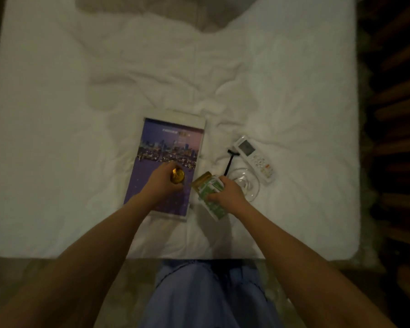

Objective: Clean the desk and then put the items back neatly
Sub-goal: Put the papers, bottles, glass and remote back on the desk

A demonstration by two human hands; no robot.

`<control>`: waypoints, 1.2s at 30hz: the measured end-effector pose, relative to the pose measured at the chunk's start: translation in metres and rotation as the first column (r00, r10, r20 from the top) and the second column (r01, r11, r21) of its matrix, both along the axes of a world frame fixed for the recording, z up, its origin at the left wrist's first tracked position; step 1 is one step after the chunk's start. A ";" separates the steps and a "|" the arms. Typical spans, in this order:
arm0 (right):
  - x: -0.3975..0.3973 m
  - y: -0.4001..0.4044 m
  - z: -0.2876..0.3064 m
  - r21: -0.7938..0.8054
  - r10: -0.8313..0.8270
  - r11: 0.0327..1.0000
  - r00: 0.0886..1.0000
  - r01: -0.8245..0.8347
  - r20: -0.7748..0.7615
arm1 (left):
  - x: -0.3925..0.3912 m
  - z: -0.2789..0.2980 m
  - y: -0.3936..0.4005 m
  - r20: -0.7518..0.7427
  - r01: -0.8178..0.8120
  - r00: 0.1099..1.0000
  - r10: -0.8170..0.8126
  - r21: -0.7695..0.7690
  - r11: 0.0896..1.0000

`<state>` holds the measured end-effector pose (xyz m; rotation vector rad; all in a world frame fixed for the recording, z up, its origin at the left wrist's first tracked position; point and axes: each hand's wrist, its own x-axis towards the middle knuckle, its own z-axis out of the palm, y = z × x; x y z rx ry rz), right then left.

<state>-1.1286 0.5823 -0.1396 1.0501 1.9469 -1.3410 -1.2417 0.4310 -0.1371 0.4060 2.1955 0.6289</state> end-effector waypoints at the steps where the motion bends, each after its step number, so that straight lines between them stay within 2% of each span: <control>1: 0.003 0.008 0.014 0.009 -0.035 0.999 0.999 0.035 -0.020 | -0.001 0.014 0.011 -0.015 0.028 1.000 -0.027 0.032 0.999; 6: 0.050 0.051 0.096 0.086 -0.229 0.966 0.964 0.242 -0.138 | 0.019 0.087 0.083 -0.132 0.272 0.958 -0.253 0.155 0.950; 11: 0.166 0.075 0.173 0.184 -0.472 0.834 0.846 0.520 -0.247 | 0.103 0.156 0.151 -0.273 0.561 0.823 -0.498 0.257 0.787; 14: 0.267 0.063 0.211 0.220 -0.637 0.663 0.694 0.716 -0.336 | 0.190 0.191 0.183 -0.307 0.706 0.708 -0.636 0.319 0.632; 17: 0.374 0.022 0.237 0.163 -0.801 0.429 0.458 0.888 -0.385 | 0.299 0.225 0.188 -0.320 0.799 0.584 -0.746 0.386 0.461; 19: 0.445 -0.011 0.252 0.171 -0.852 0.273 0.320 0.947 -0.413 | 0.377 0.243 0.182 -0.288 0.855 0.458 -0.841 0.401 0.328; 22: 0.544 -0.073 0.267 0.202 -0.881 0.049 0.138 0.978 -0.452 | 0.490 0.259 0.165 -0.318 0.904 0.237 -0.918 0.419 0.088; 24: 0.600 -0.116 0.272 0.193 -0.883 -0.114 -0.011 0.975 -0.469 | 0.561 0.267 0.146 -0.360 0.903 0.124 -0.925 0.427 -0.046; 28: 0.681 -0.196 0.279 0.201 -0.841 -0.373 -0.238 0.906 -0.485 | 0.681 0.277 0.095 -0.396 0.870 -0.142 -0.907 0.386 -0.305; 32: 0.742 -0.256 0.278 0.186 -0.763 -0.561 -0.416 0.807 -0.495 | 0.776 0.281 0.054 -0.381 0.799 -0.337 -0.861 0.368 -0.475; 36: 0.800 -0.301 0.269 0.110 -0.657 -0.701 -0.577 0.705 -0.485 | 0.857 0.277 0.029 -0.388 0.718 -0.456 -0.801 0.371 -0.589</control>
